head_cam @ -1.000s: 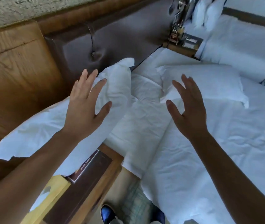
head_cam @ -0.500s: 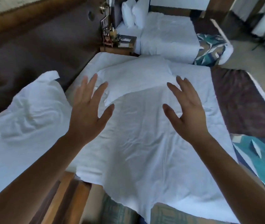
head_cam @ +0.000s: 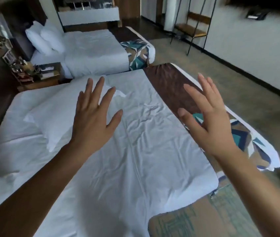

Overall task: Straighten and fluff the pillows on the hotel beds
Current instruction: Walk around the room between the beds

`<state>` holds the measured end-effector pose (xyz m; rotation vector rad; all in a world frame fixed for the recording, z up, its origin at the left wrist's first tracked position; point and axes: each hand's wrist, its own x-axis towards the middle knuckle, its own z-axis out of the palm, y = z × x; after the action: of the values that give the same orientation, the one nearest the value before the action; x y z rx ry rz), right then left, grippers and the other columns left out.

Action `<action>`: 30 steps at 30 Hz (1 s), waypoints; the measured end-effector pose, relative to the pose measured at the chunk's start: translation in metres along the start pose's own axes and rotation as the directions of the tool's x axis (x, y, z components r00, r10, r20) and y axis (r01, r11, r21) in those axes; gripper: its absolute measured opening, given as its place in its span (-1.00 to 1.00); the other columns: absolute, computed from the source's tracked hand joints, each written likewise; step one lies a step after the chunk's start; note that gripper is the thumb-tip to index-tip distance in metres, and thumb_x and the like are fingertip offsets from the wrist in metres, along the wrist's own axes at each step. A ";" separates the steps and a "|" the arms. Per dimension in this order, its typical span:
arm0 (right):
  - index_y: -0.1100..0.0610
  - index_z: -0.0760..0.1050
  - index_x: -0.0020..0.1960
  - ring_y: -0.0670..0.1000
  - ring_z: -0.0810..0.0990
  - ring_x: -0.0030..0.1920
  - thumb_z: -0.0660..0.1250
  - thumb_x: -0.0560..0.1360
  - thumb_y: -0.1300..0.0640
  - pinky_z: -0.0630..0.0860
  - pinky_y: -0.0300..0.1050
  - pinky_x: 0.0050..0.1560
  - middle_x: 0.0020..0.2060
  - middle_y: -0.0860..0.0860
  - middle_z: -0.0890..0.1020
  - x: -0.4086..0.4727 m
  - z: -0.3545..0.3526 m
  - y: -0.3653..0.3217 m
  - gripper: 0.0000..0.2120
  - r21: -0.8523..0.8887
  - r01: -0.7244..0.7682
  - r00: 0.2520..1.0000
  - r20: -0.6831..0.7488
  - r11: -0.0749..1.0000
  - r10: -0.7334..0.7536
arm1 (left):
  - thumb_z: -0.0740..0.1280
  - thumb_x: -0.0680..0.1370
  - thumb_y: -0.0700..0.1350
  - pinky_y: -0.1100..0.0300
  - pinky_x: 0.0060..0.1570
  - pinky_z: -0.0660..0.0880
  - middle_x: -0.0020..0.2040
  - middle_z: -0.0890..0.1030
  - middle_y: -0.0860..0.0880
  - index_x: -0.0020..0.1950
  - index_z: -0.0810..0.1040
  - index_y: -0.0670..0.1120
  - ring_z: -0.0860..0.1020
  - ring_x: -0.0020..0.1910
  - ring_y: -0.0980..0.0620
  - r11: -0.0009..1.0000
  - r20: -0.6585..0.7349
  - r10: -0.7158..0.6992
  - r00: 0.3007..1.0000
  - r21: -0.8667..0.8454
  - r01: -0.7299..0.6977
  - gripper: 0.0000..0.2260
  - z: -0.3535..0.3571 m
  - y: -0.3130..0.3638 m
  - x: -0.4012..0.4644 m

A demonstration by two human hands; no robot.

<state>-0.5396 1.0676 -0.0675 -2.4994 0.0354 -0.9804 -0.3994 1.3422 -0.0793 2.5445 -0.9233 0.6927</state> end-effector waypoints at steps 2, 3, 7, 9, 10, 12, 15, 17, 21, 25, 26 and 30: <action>-0.04 0.36 0.54 0.11 0.04 0.66 0.25 0.63 -0.17 0.18 0.30 0.55 0.63 0.03 0.20 -0.007 -0.016 -0.008 -0.49 -0.028 -0.035 0.999 -0.041 0.999 0.034 | 0.10 0.66 0.21 -0.27 0.59 0.11 0.70 0.13 -0.13 0.61 0.32 -0.08 0.02 0.69 -0.21 0.998 0.005 0.042 0.999 -0.036 -0.042 -0.41 -0.001 0.004 0.011; -0.04 0.36 0.54 0.10 0.04 0.66 0.25 0.63 -0.17 0.18 0.30 0.55 0.63 0.03 0.20 -0.011 -0.023 -0.013 -0.49 -0.043 -0.050 0.997 -0.064 0.998 0.047 | 0.11 0.66 0.20 -0.26 0.60 0.11 0.70 0.12 -0.12 0.61 0.32 -0.08 0.01 0.69 -0.21 0.996 0.002 0.067 0.998 -0.052 -0.067 -0.41 -0.002 0.006 0.016; 0.01 0.39 0.53 0.10 0.05 0.66 0.25 0.62 -0.17 0.17 0.27 0.57 0.63 0.03 0.20 -0.028 -0.046 -0.037 -0.47 -0.143 -0.106 0.986 -0.139 0.984 0.086 | 0.13 0.66 0.17 -0.22 0.61 0.09 0.70 0.12 -0.12 0.60 0.34 -0.10 -0.01 0.70 -0.19 0.975 -0.031 0.173 0.984 -0.139 -0.175 -0.42 -0.008 0.014 0.030; 0.00 0.38 0.53 0.08 0.03 0.66 0.26 0.61 -0.18 0.15 0.22 0.59 0.64 0.02 0.19 -0.040 -0.055 -0.047 -0.45 -0.191 -0.153 0.979 -0.162 0.970 0.122 | 0.14 0.66 0.16 -0.15 0.62 0.06 0.70 0.12 -0.12 0.60 0.34 -0.10 -0.02 0.70 -0.18 0.957 -0.041 0.227 0.973 -0.176 -0.230 -0.43 -0.009 0.020 0.036; -0.01 0.38 0.54 0.06 0.02 0.66 0.26 0.61 -0.18 0.14 0.21 0.59 0.64 0.01 0.18 -0.047 -0.059 -0.052 -0.45 -0.214 -0.175 0.975 -0.170 0.961 0.140 | 0.15 0.66 0.16 -0.10 0.61 0.04 0.70 0.12 -0.11 0.60 0.34 -0.10 -0.02 0.70 -0.17 0.946 -0.046 0.253 0.966 -0.199 -0.257 -0.43 -0.009 0.024 0.040; -0.01 0.37 0.54 0.06 0.02 0.66 0.29 0.59 -0.18 0.14 0.21 0.59 0.64 0.00 0.18 -0.061 -0.069 -0.061 -0.43 -0.255 -0.210 0.969 -0.184 0.944 0.166 | 0.16 0.66 0.15 -0.05 0.61 0.03 0.70 0.11 -0.10 0.60 0.34 -0.09 -0.03 0.70 -0.16 0.914 -0.057 0.309 0.949 -0.259 -0.313 -0.44 -0.006 0.039 0.048; 0.01 0.39 0.52 0.09 0.04 0.66 0.35 0.54 -0.18 0.16 0.21 0.58 0.63 0.03 0.20 -0.081 -0.091 -0.069 -0.40 -0.349 -0.258 0.959 -0.208 0.901 0.194 | 0.19 0.65 0.12 -0.11 0.61 0.10 0.70 0.13 -0.09 0.59 0.36 -0.08 0.00 0.70 -0.16 0.844 -0.106 0.388 0.916 -0.359 -0.399 -0.46 -0.003 0.073 0.057; 0.03 0.40 0.52 0.11 0.05 0.66 0.38 0.52 -0.17 0.17 0.22 0.58 0.63 0.04 0.20 -0.093 -0.112 -0.073 -0.38 -0.407 -0.299 0.946 -0.243 0.863 0.213 | 0.20 0.66 0.11 -0.08 0.60 0.10 0.70 0.14 -0.08 0.58 0.37 -0.08 0.00 0.70 -0.14 0.798 -0.128 0.436 0.891 -0.402 -0.449 -0.47 -0.002 0.100 0.059; 0.02 0.40 0.53 0.08 0.04 0.66 0.34 0.55 -0.24 0.16 0.23 0.59 0.63 0.02 0.20 -0.121 -0.155 -0.073 -0.37 -0.477 -0.383 0.910 -0.343 0.791 0.234 | 0.16 0.66 0.13 -0.12 0.61 0.12 0.70 0.14 -0.09 0.57 0.39 -0.08 -0.01 0.70 -0.14 0.692 -0.141 0.548 0.824 -0.477 -0.542 -0.47 -0.004 0.152 0.058; -0.01 0.38 0.54 0.04 0.02 0.66 0.26 0.57 -0.32 0.15 0.26 0.59 0.64 0.01 0.20 -0.138 -0.190 -0.064 -0.36 -0.480 -0.415 0.887 -0.402 0.773 0.226 | 0.15 0.65 0.15 -0.29 0.57 0.15 0.70 0.13 -0.09 0.57 0.39 -0.08 -0.01 0.70 -0.15 0.659 -0.153 0.591 0.792 -0.475 -0.583 -0.46 -0.007 0.190 0.063; -0.02 0.37 0.54 0.04 0.01 0.66 0.25 0.57 -0.33 0.15 0.24 0.59 0.64 0.00 0.19 -0.141 -0.200 -0.060 -0.36 -0.481 -0.425 0.881 -0.413 0.767 0.230 | 0.13 0.64 0.16 -0.29 0.57 0.15 0.70 0.13 -0.08 0.57 0.39 -0.07 -0.02 0.70 -0.15 0.657 -0.150 0.597 0.788 -0.473 -0.587 -0.45 -0.008 0.202 0.065; -0.06 0.34 0.56 0.01 0.01 0.66 0.25 0.58 -0.34 0.12 0.12 0.61 0.65 -0.02 0.16 -0.152 -0.243 -0.034 -0.36 -0.480 -0.427 0.873 -0.438 0.766 0.213 | 0.14 0.63 0.16 -0.24 0.60 0.08 0.70 0.13 -0.09 0.58 0.40 -0.07 -0.02 0.70 -0.15 0.653 -0.151 0.620 0.770 -0.445 -0.613 -0.44 -0.004 0.264 0.079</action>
<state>-0.8155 1.0282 0.0063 -2.6238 0.9903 -1.4131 -0.5241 1.1125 0.0072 1.7753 -1.7625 0.5214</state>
